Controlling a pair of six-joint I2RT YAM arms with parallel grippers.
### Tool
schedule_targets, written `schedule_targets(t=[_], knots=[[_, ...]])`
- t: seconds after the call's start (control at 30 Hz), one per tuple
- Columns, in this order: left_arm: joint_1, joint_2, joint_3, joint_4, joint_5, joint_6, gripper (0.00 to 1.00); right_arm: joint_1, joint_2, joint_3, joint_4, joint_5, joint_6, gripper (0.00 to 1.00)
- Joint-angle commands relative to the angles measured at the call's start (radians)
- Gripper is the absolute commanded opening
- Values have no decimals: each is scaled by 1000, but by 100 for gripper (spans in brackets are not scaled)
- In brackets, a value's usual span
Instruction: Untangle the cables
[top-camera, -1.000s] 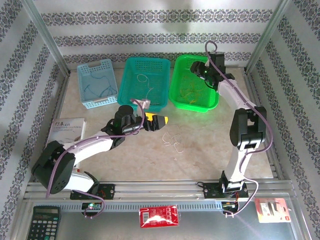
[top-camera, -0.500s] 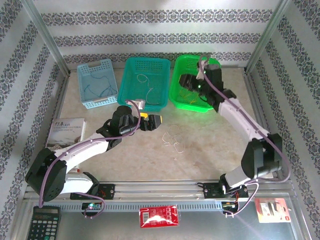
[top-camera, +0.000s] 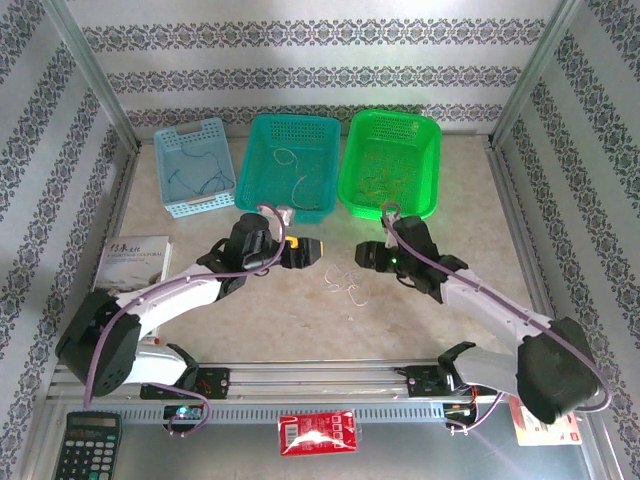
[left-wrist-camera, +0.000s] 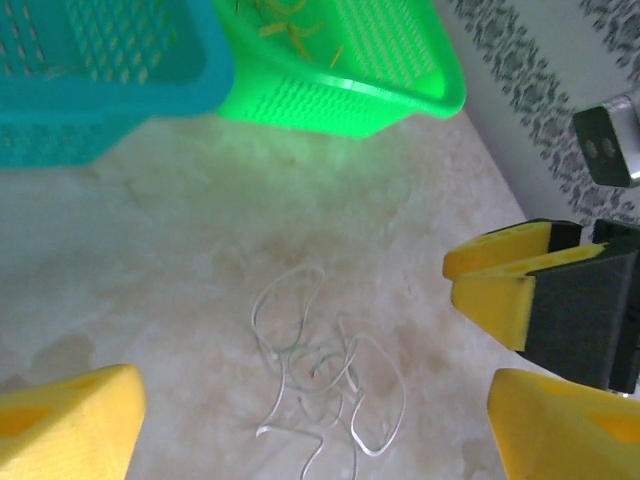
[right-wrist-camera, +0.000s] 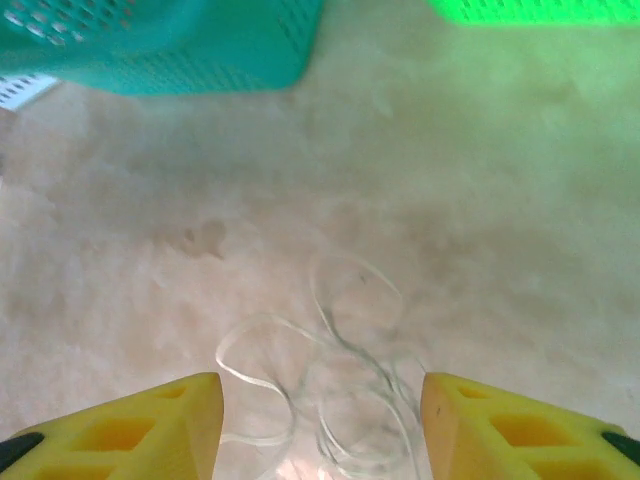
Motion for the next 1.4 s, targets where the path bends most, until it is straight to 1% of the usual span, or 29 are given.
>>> schedule_targets(t=[0.0,0.17,0.37,0.57,0.77,0.83,0.87,0.97,1.03,1.07,1.1,1.37], knots=[[-16,52,4,-47,70,20,85,11,-62,-73,29,20,50,55],[-52,140,28,-33,79,28,80,11,-114,-150,36,31,75,55],[-89,261,82,-4,97,30,72,11,-145,-176,40,35,88,55],[-94,344,101,54,85,8,66,11,-166,-170,43,31,94,55],[-95,416,127,111,101,-16,58,11,-181,-165,43,22,98,55],[-95,436,130,134,109,-27,52,11,-182,-162,44,18,97,55],[-95,442,132,139,111,-28,46,12,-180,-158,46,13,92,55],[-95,434,139,135,113,-26,19,11,-169,-151,54,-11,71,56],[-95,403,149,105,110,-12,9,11,-162,-146,60,-23,59,56],[-94,382,158,75,108,-1,1,11,-161,-142,62,-30,54,56],[-93,358,167,45,107,10,0,12,-162,-138,63,-34,48,56],[-87,175,251,-141,151,58,0,8,-169,-85,68,-73,11,56]])
